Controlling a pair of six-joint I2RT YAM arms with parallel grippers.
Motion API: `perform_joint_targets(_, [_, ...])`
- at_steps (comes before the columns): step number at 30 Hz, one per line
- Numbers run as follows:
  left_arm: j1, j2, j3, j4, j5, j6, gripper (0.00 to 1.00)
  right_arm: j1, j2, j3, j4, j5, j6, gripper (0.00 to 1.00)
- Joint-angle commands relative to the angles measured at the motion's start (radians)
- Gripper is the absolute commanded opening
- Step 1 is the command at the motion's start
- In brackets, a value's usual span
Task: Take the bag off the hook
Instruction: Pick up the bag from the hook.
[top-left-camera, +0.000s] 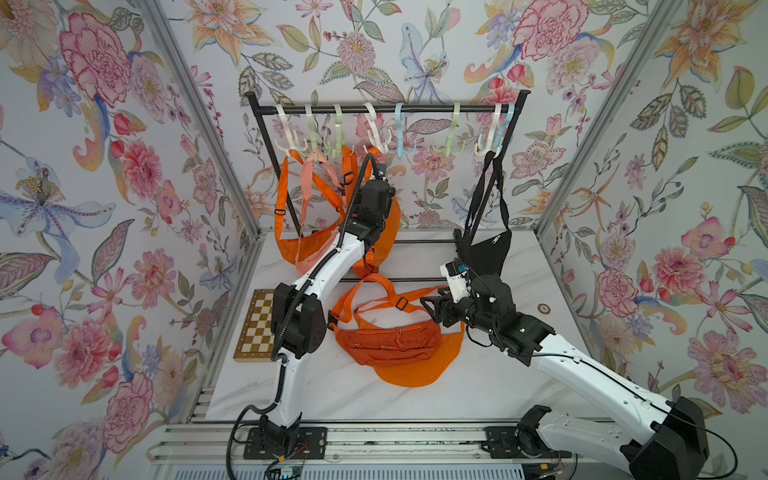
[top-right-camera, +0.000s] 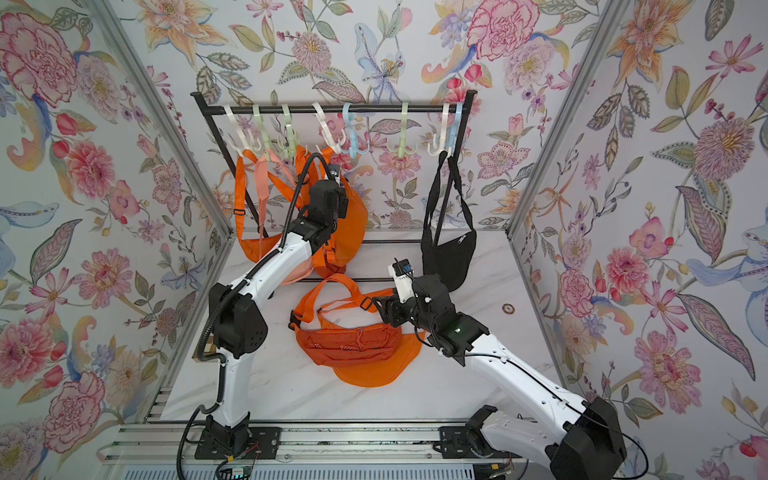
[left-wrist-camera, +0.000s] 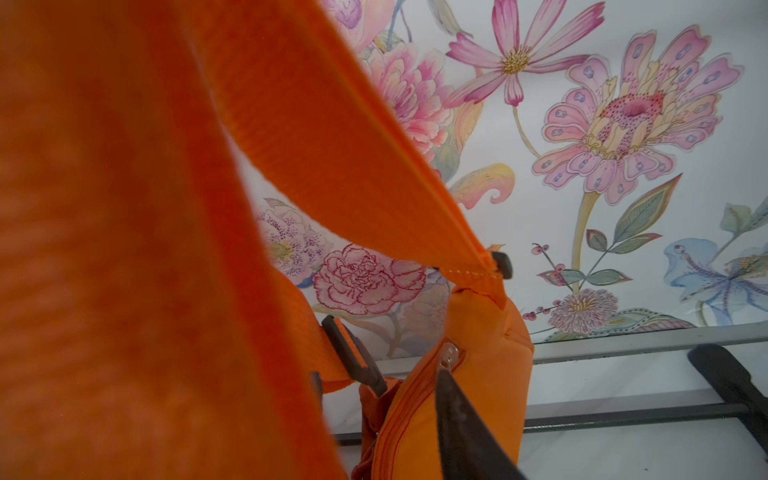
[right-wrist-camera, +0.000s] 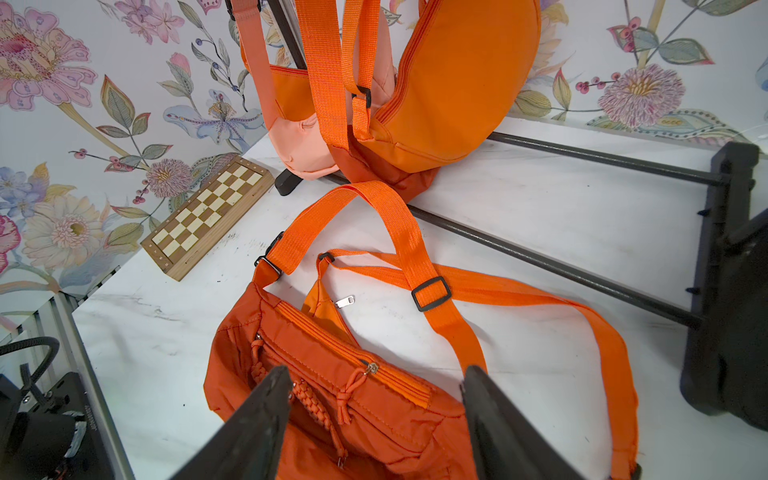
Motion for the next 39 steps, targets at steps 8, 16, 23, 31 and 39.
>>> perform_joint_targets(8, [0.010, -0.052, -0.041, -0.007, 0.124, -0.001, 0.00, -0.006, -0.012, -0.003, 0.009, -0.011, -0.002, 0.68])
perform_joint_targets(16, [0.010, -0.256, -0.241, 0.018, 0.211, 0.023, 0.00, -0.036, 0.042, 0.055, 0.066, -0.110, -0.061, 0.72])
perform_joint_targets(23, [0.036, -0.302, -0.201, -0.050, 0.306, 0.041, 0.00, -0.133, 0.187, 0.158, 0.176, -0.177, -0.158, 0.72])
perform_joint_targets(31, [0.098, -0.262, -0.067, -0.138, 0.410, 0.036, 0.00, -0.182, 0.412, 0.417, 0.221, -0.258, -0.220, 0.75])
perform_joint_targets(39, [0.109, -0.315, -0.143, -0.094, 0.479, 0.005, 0.00, -0.190, 0.588, 0.640, 0.190, -0.271, -0.230, 0.76])
